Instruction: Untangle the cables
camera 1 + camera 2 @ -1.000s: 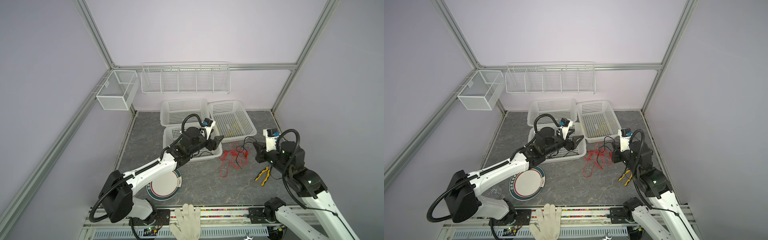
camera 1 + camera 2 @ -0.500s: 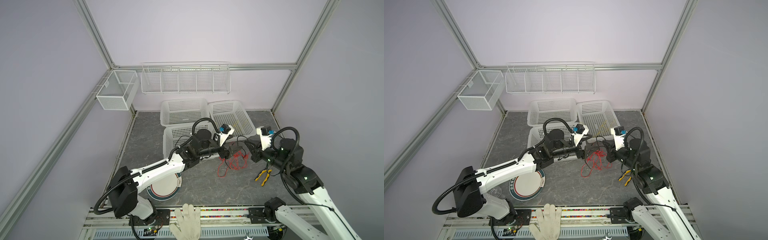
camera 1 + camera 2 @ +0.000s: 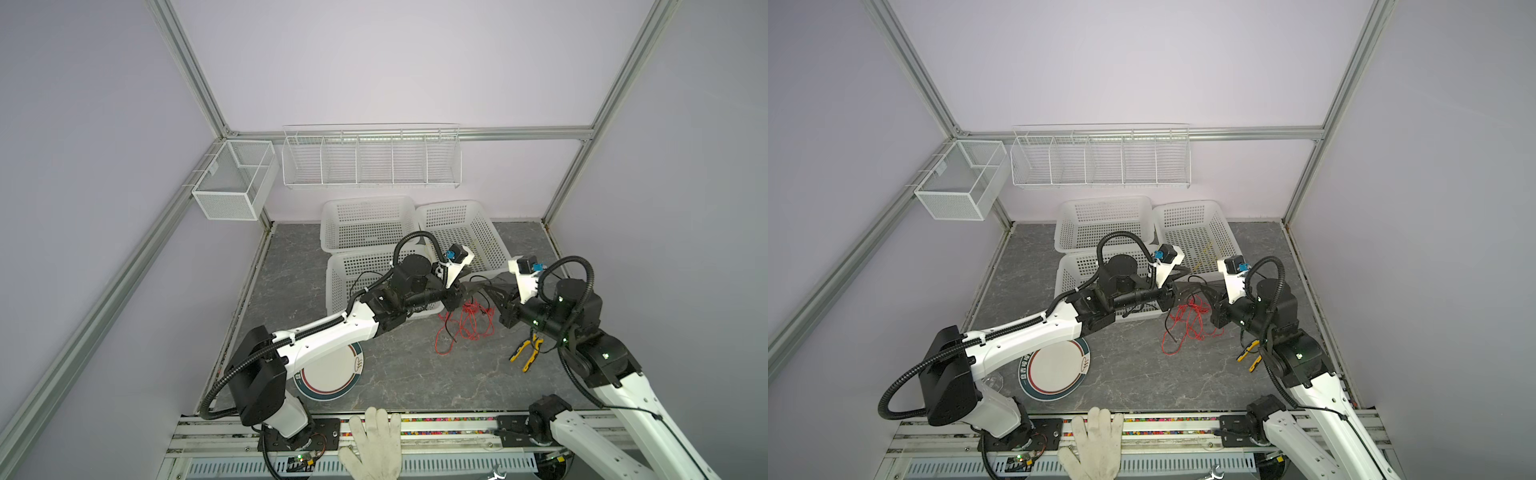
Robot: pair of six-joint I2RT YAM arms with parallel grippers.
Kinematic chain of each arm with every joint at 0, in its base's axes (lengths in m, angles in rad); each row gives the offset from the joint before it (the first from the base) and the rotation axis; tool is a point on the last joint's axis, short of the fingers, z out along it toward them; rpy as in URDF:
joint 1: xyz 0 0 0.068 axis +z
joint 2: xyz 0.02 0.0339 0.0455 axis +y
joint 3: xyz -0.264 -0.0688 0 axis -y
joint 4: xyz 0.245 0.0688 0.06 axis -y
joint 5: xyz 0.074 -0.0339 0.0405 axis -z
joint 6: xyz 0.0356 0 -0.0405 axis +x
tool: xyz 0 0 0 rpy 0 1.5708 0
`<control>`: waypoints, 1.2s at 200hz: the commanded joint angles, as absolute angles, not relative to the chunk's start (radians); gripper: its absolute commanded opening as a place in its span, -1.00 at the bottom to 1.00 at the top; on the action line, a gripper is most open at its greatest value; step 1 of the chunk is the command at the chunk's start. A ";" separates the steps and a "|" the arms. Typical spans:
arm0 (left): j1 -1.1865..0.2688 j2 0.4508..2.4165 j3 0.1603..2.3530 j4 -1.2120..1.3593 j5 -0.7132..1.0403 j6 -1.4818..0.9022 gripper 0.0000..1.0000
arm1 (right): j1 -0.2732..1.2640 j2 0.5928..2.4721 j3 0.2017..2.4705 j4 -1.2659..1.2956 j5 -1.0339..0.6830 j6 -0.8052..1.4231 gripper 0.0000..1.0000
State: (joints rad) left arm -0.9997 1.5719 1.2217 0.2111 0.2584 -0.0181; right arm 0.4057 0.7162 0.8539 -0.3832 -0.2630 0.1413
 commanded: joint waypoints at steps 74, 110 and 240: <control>-1.002 1.583 1.267 0.190 0.237 -0.014 -1.00 | 0.414 0.711 0.812 -0.317 -0.203 0.168 -0.59; -1.002 1.541 1.261 0.173 0.161 -0.019 -1.00 | 0.414 0.730 0.782 -0.334 -0.055 0.180 -0.30; -1.002 1.379 1.256 0.165 0.127 -0.009 -1.00 | 0.414 0.963 0.710 -0.177 -0.130 0.212 0.28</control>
